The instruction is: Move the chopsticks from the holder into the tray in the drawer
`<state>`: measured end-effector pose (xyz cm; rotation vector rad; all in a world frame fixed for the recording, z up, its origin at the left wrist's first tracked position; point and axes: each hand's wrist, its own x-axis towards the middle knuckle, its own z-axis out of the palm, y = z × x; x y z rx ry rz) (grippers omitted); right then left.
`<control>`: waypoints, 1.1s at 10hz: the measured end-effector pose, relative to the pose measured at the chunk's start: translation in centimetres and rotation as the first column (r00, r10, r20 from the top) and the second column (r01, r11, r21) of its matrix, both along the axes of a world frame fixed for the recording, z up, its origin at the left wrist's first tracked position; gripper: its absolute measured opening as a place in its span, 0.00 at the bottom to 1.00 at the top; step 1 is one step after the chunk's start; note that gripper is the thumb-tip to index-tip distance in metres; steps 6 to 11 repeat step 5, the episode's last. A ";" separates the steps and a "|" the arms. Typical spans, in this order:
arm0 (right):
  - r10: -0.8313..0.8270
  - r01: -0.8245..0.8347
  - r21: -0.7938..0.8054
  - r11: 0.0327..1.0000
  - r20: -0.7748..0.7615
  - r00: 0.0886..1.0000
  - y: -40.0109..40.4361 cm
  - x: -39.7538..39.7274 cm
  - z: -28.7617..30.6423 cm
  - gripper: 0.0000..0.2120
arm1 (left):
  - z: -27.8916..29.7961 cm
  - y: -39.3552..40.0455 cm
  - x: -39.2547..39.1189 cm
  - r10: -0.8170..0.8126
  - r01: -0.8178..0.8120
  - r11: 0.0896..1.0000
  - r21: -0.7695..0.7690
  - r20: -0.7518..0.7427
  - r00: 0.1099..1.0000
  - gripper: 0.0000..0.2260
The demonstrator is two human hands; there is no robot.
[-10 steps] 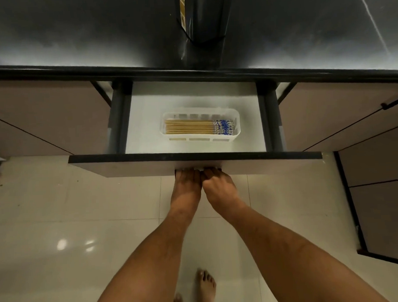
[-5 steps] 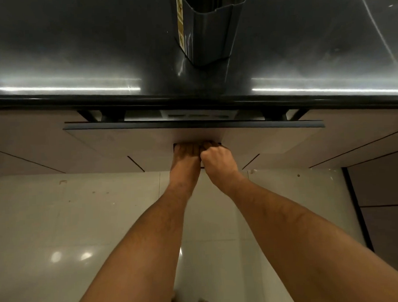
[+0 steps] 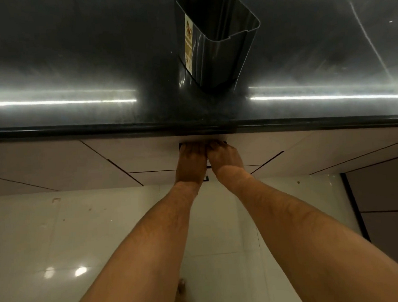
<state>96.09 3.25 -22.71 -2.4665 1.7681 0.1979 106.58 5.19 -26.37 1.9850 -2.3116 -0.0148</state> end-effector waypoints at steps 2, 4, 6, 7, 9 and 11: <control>0.013 -0.014 0.020 1.000 0.057 0.998 -0.4 -0.2 0.5 0.18 | -0.1 -0.7 0.4 -0.022 0.024 0.999 0.021 -0.105 0.994 0.16; 0.069 -0.072 0.040 0.997 0.064 0.996 0.9 -0.9 2.0 0.24 | 2.2 -0.1 0.4 0.100 -0.068 0.985 0.160 -0.200 0.975 0.31; 0.077 -0.077 -0.014 0.997 -0.004 0.997 3.0 -1.7 2.3 0.22 | 3.1 2.7 1.5 0.070 -0.055 0.995 0.086 -0.182 0.981 0.22; 0.077 -0.077 -0.014 0.997 -0.004 0.997 3.0 -1.7 2.3 0.22 | 3.1 2.7 1.5 0.070 -0.055 0.995 0.086 -0.182 0.981 0.22; 0.077 -0.077 -0.014 0.997 -0.004 0.997 3.0 -1.7 2.3 0.22 | 3.1 2.7 1.5 0.070 -0.055 0.995 0.086 -0.182 0.981 0.22; 0.077 -0.077 -0.014 0.997 -0.004 0.997 3.0 -1.7 2.3 0.22 | 3.1 2.7 1.5 0.070 -0.055 0.995 0.086 -0.182 0.981 0.22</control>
